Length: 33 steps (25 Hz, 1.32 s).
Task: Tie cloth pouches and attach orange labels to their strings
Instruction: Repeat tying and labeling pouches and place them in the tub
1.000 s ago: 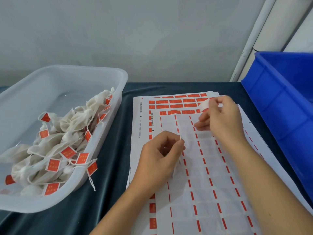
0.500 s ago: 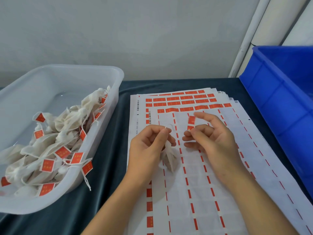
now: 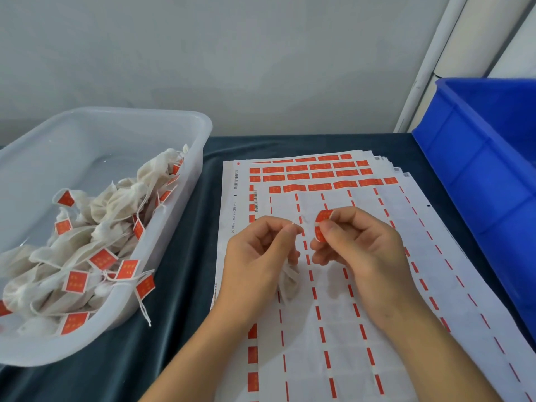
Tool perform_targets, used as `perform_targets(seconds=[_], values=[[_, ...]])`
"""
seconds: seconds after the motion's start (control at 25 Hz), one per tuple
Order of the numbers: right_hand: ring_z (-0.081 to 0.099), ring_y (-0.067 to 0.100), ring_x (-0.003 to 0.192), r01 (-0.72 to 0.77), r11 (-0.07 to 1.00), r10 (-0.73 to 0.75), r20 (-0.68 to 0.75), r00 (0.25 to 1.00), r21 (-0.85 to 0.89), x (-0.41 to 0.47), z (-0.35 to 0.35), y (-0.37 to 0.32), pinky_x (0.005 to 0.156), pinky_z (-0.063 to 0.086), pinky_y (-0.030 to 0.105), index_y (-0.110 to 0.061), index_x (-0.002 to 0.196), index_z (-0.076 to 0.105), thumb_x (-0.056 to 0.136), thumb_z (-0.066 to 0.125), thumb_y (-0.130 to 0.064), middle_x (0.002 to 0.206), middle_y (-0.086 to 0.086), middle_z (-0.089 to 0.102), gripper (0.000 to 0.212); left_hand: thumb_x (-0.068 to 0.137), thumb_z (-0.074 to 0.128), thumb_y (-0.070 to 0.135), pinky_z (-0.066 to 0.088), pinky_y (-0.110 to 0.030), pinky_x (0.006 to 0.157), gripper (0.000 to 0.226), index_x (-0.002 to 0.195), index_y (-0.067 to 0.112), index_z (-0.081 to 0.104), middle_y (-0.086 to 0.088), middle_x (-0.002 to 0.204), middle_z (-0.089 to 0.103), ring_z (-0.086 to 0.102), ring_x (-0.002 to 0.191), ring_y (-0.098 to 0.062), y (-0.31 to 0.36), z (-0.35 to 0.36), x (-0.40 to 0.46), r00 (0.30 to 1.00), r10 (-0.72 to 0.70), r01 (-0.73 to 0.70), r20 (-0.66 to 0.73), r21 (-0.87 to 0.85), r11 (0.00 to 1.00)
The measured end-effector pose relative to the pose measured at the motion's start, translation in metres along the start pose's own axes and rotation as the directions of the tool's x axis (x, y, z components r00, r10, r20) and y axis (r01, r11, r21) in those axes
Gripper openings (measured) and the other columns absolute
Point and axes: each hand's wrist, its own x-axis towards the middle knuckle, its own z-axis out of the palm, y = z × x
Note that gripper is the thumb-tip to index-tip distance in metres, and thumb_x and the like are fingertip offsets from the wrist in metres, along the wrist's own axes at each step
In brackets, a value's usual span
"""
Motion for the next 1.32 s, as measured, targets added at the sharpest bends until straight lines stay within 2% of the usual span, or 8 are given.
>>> perform_targets(seconds=[0.12, 0.32, 0.44, 0.56, 0.84, 1.04, 1.2, 1.32], values=[[0.075, 0.022, 0.074, -0.001, 1.0, 0.001, 0.002, 1.0, 0.0, -0.001, 0.005, 0.002, 0.064, 0.06, 0.022, -0.029, 0.098, 0.075, 0.085, 0.068, -0.038, 0.083, -0.001, 0.077, 0.017, 0.104, 0.063, 0.024, 0.057, -0.016, 0.069, 0.019, 0.089, 0.029, 0.074, 0.01, 0.079, 0.074, 0.071, 0.073, -0.012, -0.001, 0.001, -0.002, 0.998, 0.054, -0.056, 0.027, 0.074, 0.996], [0.075, 0.023, 0.072, -0.013, 1.0, 0.013, -0.002, 1.0, 0.008, -0.001, 0.006, 0.004, 0.063, 0.06, 0.024, -0.025, 0.101, 0.075, 0.086, 0.068, -0.035, 0.082, 0.0, 0.077, 0.019, 0.104, 0.061, 0.03, 0.064, -0.029, 0.073, 0.018, 0.092, 0.037, 0.073, 0.012, 0.086, 0.075, 0.073, 0.082, -0.017, -0.004, 0.004, -0.004, 0.997, 0.066, -0.072, 0.043, 0.141, 0.987], [0.075, 0.023, 0.071, -0.016, 1.0, 0.016, -0.001, 1.0, -0.007, -0.001, 0.006, 0.005, 0.063, 0.06, 0.023, -0.025, 0.102, 0.075, 0.09, 0.068, -0.03, 0.082, 0.0, 0.077, 0.014, 0.104, 0.061, 0.031, 0.063, -0.025, 0.073, 0.018, 0.093, 0.038, 0.073, 0.014, 0.087, 0.075, 0.073, 0.082, -0.015, -0.004, 0.004, -0.004, 0.997, 0.068, -0.073, 0.041, 0.135, 0.988], [0.075, 0.022, 0.07, -0.02, 1.0, 0.02, -0.001, 1.0, -0.008, -0.001, 0.006, 0.005, 0.063, 0.06, 0.023, -0.024, 0.101, 0.075, 0.086, 0.068, -0.035, 0.082, 0.0, 0.077, 0.02, 0.105, 0.061, 0.03, 0.063, -0.023, 0.071, 0.02, 0.092, 0.04, 0.073, 0.015, 0.086, 0.075, 0.073, 0.081, -0.015, -0.003, 0.004, -0.004, 0.997, 0.069, -0.073, 0.039, 0.129, 0.989], [0.074, 0.022, 0.067, -0.015, 0.999, 0.015, 0.002, 1.0, -0.034, 0.0, 0.005, 0.008, 0.063, 0.06, 0.023, -0.024, 0.101, 0.075, 0.094, 0.069, -0.026, 0.081, -0.001, 0.077, 0.01, 0.105, 0.06, 0.026, 0.058, -0.017, 0.066, 0.022, 0.092, 0.037, 0.073, 0.015, 0.084, 0.075, 0.072, 0.078, -0.013, -0.001, 0.003, -0.004, 0.996, 0.078, -0.083, 0.047, 0.108, 0.991], [0.072, 0.02, 0.065, -0.015, 0.998, 0.015, 0.002, 1.0, -0.059, 0.0, 0.005, 0.01, 0.063, 0.06, 0.023, -0.025, 0.101, 0.074, 0.093, 0.069, -0.028, 0.081, -0.003, 0.077, 0.01, 0.106, 0.059, 0.025, 0.061, -0.021, 0.068, 0.021, 0.095, 0.034, 0.074, 0.014, 0.086, 0.076, 0.072, 0.079, -0.015, -0.002, 0.003, -0.003, 0.996, 0.078, -0.082, 0.054, 0.096, 0.992], [0.07, 0.017, 0.062, 0.001, 0.997, -0.001, 0.0, 1.0, -0.083, 0.0, 0.005, 0.011, 0.061, 0.059, 0.022, -0.025, 0.099, 0.074, 0.094, 0.069, -0.026, 0.08, -0.003, 0.076, 0.008, 0.107, 0.059, 0.023, 0.064, -0.03, 0.072, 0.022, 0.095, 0.034, 0.074, 0.012, 0.086, 0.075, 0.071, 0.08, -0.018, -0.003, 0.003, -0.004, 0.994, 0.089, -0.095, 0.057, 0.121, 0.988], [0.069, 0.015, 0.06, 0.031, 0.993, -0.03, 0.006, 1.0, -0.118, 0.0, 0.005, 0.011, 0.059, 0.057, 0.021, -0.024, 0.098, 0.073, 0.095, 0.07, -0.021, 0.078, -0.004, 0.075, 0.005, 0.106, 0.06, 0.025, 0.063, -0.028, 0.071, 0.019, 0.096, 0.032, 0.074, 0.012, 0.087, 0.075, 0.071, 0.081, -0.018, -0.002, 0.002, -0.005, 0.993, 0.098, -0.104, 0.063, 0.111, 0.988]])
